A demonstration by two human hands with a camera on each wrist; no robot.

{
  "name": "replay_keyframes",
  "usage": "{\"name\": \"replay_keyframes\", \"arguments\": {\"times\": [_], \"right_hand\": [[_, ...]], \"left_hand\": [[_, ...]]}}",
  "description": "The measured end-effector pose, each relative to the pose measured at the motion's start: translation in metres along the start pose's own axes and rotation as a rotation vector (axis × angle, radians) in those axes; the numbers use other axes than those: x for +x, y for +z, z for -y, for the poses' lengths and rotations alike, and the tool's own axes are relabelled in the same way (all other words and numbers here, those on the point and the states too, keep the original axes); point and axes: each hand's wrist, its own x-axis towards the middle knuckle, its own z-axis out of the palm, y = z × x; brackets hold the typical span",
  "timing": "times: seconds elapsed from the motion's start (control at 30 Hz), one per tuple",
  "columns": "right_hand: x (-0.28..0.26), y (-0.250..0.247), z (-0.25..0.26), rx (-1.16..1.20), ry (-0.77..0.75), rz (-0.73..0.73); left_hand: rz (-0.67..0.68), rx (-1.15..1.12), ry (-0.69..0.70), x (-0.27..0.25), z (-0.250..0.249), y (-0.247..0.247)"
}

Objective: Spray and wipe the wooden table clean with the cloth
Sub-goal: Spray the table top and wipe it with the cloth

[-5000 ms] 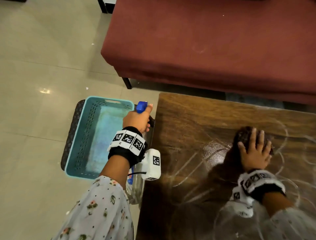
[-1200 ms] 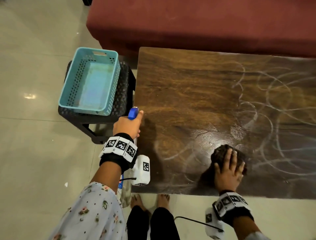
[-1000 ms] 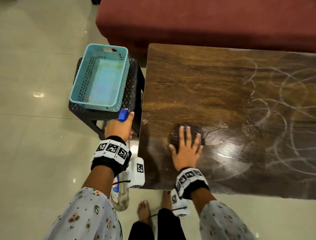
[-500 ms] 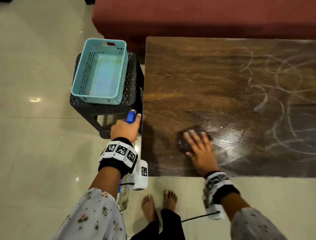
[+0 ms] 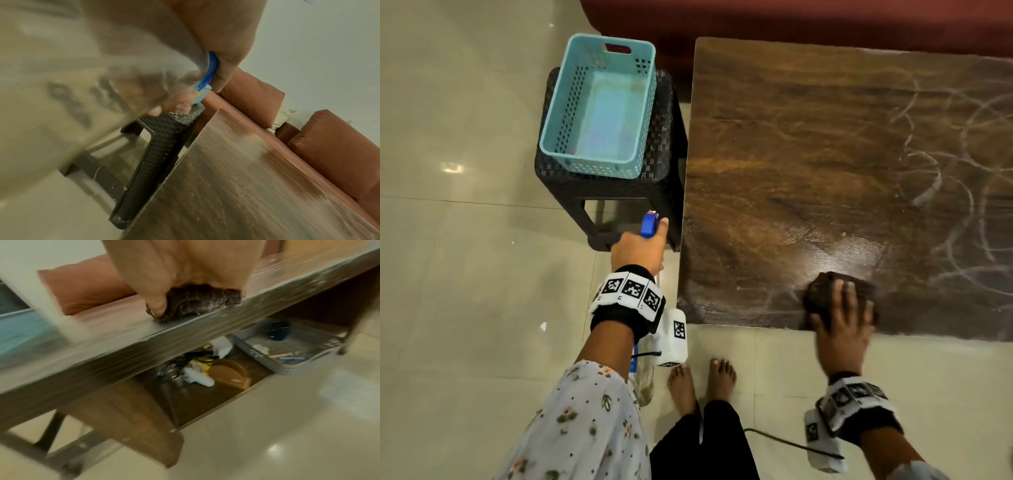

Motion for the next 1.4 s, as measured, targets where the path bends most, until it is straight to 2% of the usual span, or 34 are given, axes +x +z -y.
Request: {"name": "replay_keyframes", "arguments": {"times": [0.07,0.2,0.27,0.33,0.4,0.47,0.7,0.8,0.9,0.97,1.03,1.27,1.4], "right_hand": [[-0.004,0.006,0.059,0.027,-0.111,-0.009],[-0.001,0.033,0.156,0.065,-0.292,0.082],[-0.014,0.046,0.184,0.053,-0.372,0.088],[-0.033,0.056,0.187,0.004,-0.482,0.054],[-0.048,0.059,0.171,-0.065,-0.596,0.045],[-0.051,0.05,0.138,-0.073,-0.63,0.059],[-0.004,-0.001,-0.014,-0.12,-0.498,0.023],[0.006,-0.02,-0.067,-0.054,-0.317,-0.073],[-0.001,-0.019,-0.082,0.044,-0.041,-0.185],[-0.011,-0.006,-0.066,0.059,0.056,-0.25],[-0.024,0.009,-0.031,0.059,0.046,-0.269],[-0.042,0.047,0.129,0.103,-0.226,-0.092],[-0.043,0.059,0.167,0.127,-0.37,-0.024]], "left_hand": [[-0.024,-0.009,-0.016,0.002,0.008,-0.006],[-0.082,-0.033,-0.027,0.006,0.02,-0.017],[-0.101,-0.032,-0.024,0.008,0.024,-0.022],[-0.121,-0.019,-0.014,0.008,0.027,-0.026],[-0.13,0.001,-0.003,0.005,0.027,-0.028],[-0.108,0.029,0.009,-0.003,0.02,-0.023],[-0.028,0.076,0.057,-0.014,0.002,0.008],[-0.004,0.04,0.063,-0.017,-0.001,0.015],[-0.012,0.011,0.046,-0.014,0.005,0.011],[-0.018,0.007,0.03,-0.011,0.01,0.005],[-0.035,0.006,0.029,-0.01,0.016,-0.002],[-0.068,-0.033,-0.04,0.001,0.037,-0.02],[-0.081,-0.015,-0.03,0.003,0.036,-0.024]]}}
